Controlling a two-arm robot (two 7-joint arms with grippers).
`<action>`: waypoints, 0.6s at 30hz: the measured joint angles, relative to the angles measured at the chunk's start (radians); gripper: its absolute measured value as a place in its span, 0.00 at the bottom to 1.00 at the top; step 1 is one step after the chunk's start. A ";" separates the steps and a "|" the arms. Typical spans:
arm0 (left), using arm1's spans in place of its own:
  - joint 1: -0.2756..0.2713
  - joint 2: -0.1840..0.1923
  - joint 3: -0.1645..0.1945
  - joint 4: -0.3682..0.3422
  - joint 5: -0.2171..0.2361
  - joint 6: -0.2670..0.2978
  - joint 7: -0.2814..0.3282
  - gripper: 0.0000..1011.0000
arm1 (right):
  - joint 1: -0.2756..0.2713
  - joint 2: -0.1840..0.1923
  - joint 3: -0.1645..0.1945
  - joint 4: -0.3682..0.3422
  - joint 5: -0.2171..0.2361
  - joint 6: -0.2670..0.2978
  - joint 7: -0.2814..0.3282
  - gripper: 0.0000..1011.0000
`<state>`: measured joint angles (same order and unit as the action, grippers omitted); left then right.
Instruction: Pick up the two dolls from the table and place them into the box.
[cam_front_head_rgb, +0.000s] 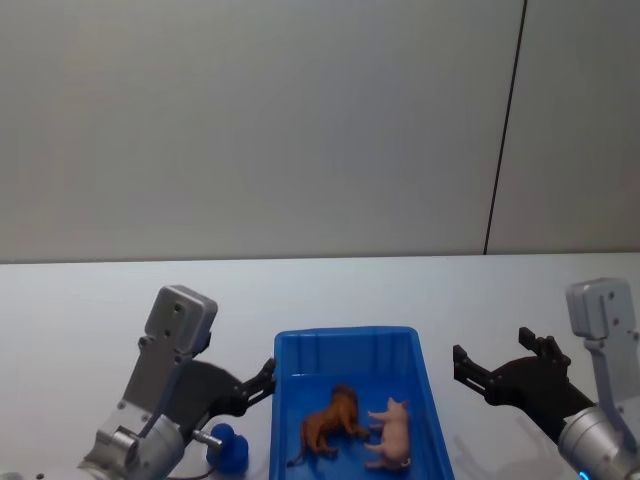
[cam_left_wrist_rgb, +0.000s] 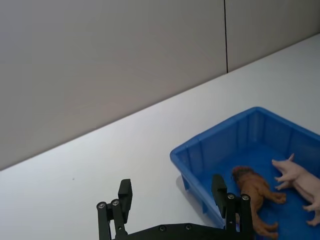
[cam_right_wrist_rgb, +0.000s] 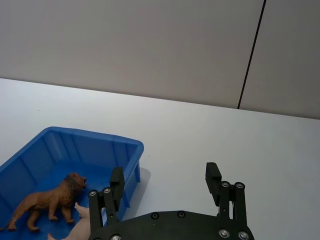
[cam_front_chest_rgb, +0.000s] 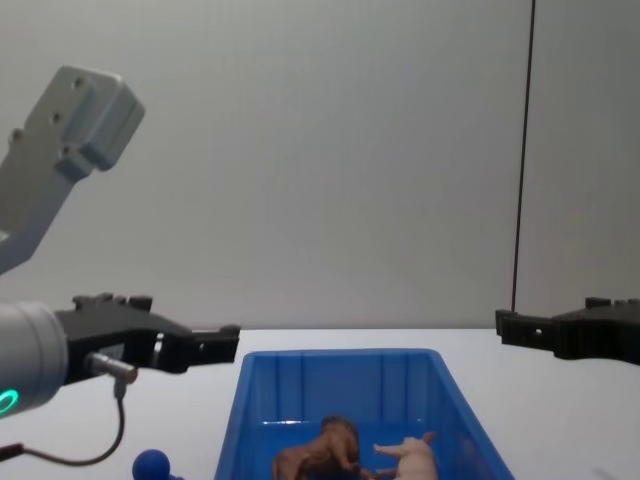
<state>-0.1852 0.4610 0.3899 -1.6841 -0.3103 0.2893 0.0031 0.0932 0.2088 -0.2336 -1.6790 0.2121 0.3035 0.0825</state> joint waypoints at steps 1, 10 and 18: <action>0.001 0.001 -0.002 0.000 -0.005 0.009 0.000 0.99 | 0.000 0.000 0.000 0.000 0.000 0.000 0.000 0.99; 0.016 0.022 -0.020 0.002 -0.046 0.076 -0.006 0.99 | -0.001 0.000 0.000 -0.001 0.000 0.000 -0.001 0.99; 0.026 0.034 -0.033 0.015 -0.079 0.114 -0.019 0.99 | -0.001 0.000 0.000 -0.001 0.000 0.000 -0.001 0.99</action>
<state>-0.1594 0.4948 0.3571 -1.6693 -0.3895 0.4032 -0.0161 0.0926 0.2092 -0.2337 -1.6795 0.2121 0.3036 0.0813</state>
